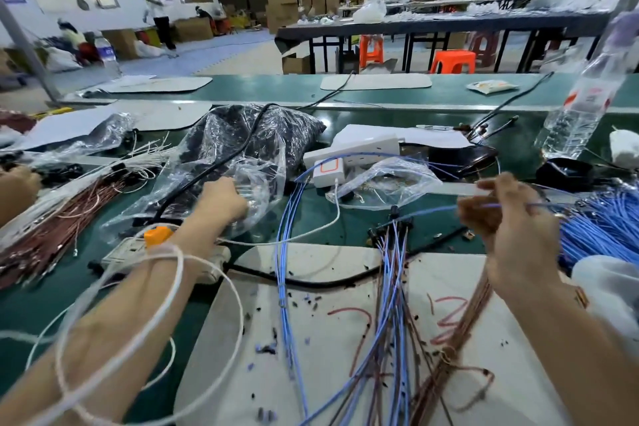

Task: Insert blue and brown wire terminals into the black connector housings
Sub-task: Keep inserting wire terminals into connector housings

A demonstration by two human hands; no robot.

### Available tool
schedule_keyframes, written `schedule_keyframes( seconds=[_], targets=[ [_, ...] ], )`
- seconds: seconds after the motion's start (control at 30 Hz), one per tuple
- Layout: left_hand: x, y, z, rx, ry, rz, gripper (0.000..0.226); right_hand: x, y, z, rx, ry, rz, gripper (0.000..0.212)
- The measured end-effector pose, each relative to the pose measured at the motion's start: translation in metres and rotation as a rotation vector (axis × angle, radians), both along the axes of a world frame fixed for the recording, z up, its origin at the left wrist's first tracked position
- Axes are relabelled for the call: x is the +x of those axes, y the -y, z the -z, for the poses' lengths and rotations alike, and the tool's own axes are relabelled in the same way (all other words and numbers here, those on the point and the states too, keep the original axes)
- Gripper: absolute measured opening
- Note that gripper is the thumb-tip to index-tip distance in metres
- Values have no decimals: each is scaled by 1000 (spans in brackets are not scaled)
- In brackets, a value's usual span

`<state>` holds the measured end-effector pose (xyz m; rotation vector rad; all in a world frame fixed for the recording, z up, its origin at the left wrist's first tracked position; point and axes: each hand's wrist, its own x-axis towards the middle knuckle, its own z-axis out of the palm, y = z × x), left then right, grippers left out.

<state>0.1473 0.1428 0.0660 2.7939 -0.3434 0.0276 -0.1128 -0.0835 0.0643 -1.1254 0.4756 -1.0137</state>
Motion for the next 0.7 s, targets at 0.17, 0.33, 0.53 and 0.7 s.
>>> schedule_keyframes(
  seconds=[0.17,0.33,0.53,0.7],
  targets=[
    [34,-6,27,147,-40,1,39,-6,-4,22,-5,-21,-21,32],
    [44,-3,34,241,-80,-46,43,-4,-7,25,48,-15,-132,27],
    [43,4,33,160,-6,-140,29,0,-7,31,-5,-59,-129,26],
    [43,0,25,113,-8,-251,26,-3,-8,28,128,-26,-208,39]
  ],
)
